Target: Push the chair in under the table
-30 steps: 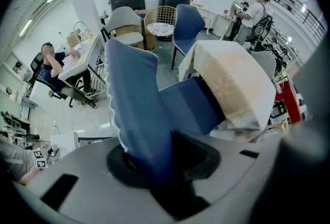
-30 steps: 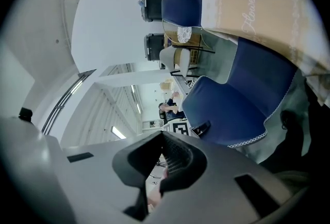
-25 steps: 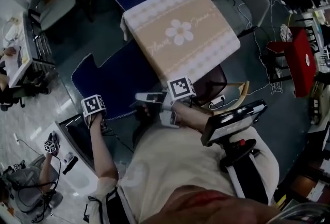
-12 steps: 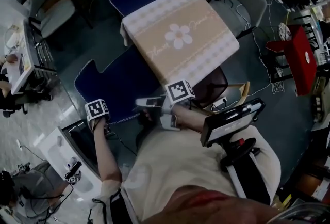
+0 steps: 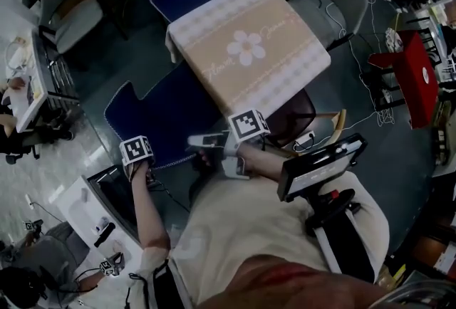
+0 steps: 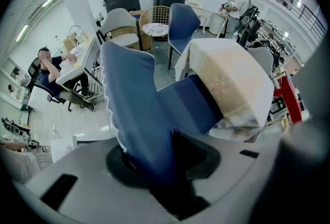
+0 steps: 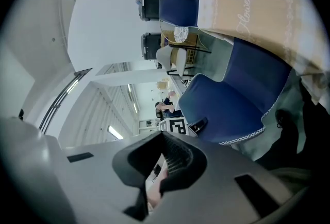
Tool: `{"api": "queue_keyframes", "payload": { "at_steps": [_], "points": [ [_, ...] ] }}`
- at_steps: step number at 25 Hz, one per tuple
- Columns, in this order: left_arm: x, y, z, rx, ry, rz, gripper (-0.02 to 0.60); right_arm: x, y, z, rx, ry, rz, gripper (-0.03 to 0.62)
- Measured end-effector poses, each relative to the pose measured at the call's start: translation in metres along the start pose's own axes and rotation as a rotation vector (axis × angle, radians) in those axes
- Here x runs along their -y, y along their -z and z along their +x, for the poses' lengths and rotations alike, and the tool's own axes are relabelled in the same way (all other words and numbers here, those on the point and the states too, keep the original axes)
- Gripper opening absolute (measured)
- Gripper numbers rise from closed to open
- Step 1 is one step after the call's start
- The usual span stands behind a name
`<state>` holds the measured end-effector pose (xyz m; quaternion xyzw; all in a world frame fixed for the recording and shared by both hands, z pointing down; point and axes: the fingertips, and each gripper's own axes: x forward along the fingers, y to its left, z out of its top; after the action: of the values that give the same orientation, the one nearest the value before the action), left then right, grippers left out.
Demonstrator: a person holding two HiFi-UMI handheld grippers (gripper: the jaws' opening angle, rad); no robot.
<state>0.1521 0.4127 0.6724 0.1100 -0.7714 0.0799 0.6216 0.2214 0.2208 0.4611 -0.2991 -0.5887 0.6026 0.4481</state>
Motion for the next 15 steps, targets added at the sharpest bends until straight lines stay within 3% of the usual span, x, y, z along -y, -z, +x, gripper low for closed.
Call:
{"api": "queue_keyframes", "payload": {
  "at_steps": [15],
  "points": [
    [0.0038,-0.0021,-0.0015,0.002,-0.001,0.003,0.123,0.0006,0.0001,-0.0004,-0.004,0.000,-0.004,0.011]
  ]
}}
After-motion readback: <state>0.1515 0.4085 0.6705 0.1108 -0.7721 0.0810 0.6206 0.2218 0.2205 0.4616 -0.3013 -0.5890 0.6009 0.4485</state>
